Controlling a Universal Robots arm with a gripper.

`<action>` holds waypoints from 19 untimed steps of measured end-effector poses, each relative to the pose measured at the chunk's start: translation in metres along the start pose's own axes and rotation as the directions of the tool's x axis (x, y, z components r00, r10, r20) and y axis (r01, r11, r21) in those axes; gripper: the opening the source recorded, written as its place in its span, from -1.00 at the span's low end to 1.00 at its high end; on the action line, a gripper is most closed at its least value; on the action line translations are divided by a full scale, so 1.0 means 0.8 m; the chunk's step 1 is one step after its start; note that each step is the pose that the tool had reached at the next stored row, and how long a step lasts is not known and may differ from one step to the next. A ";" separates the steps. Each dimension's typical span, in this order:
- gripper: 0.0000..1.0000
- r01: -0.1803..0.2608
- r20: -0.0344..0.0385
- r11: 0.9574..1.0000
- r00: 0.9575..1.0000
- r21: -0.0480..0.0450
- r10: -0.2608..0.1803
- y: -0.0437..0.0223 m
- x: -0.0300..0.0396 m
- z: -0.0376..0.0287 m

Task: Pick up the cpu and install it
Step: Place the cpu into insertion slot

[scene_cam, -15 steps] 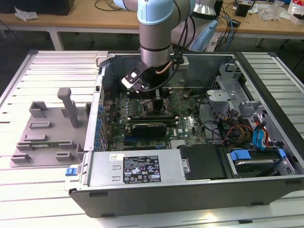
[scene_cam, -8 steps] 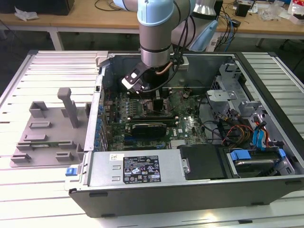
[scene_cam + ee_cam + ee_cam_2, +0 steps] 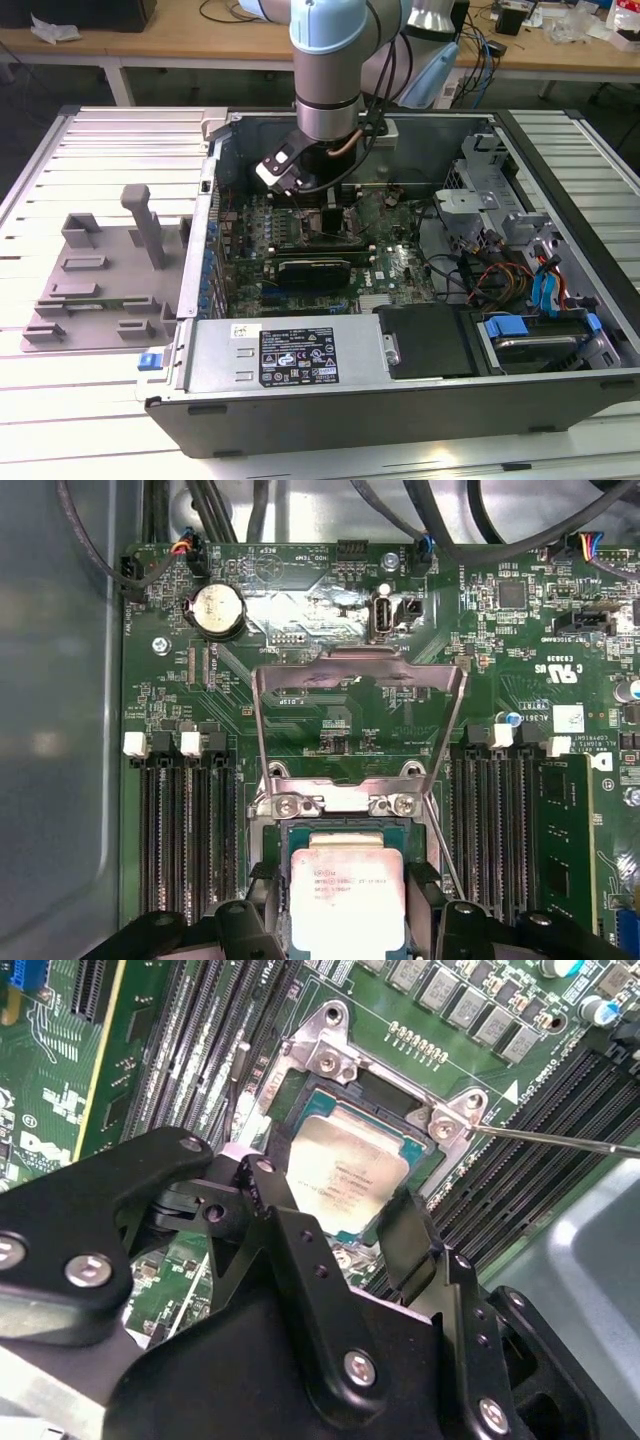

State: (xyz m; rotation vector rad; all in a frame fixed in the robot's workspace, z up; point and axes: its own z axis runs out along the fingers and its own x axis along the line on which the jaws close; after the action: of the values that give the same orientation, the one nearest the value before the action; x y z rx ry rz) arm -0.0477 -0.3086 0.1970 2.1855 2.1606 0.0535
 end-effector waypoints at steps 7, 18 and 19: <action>0.22 0.000 0.000 1.000 1.000 0.000 0.000 0.0002 0.0000 0.0000; 0.37 0.000 -0.001 1.000 1.000 0.000 0.000 0.0012 -0.0003 -0.0134; 0.37 0.000 -0.001 1.000 1.000 0.000 0.000 0.0012 -0.0003 -0.0133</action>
State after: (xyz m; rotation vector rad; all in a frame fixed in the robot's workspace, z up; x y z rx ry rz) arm -0.0475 -0.3085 0.2077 2.1857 2.1609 0.0546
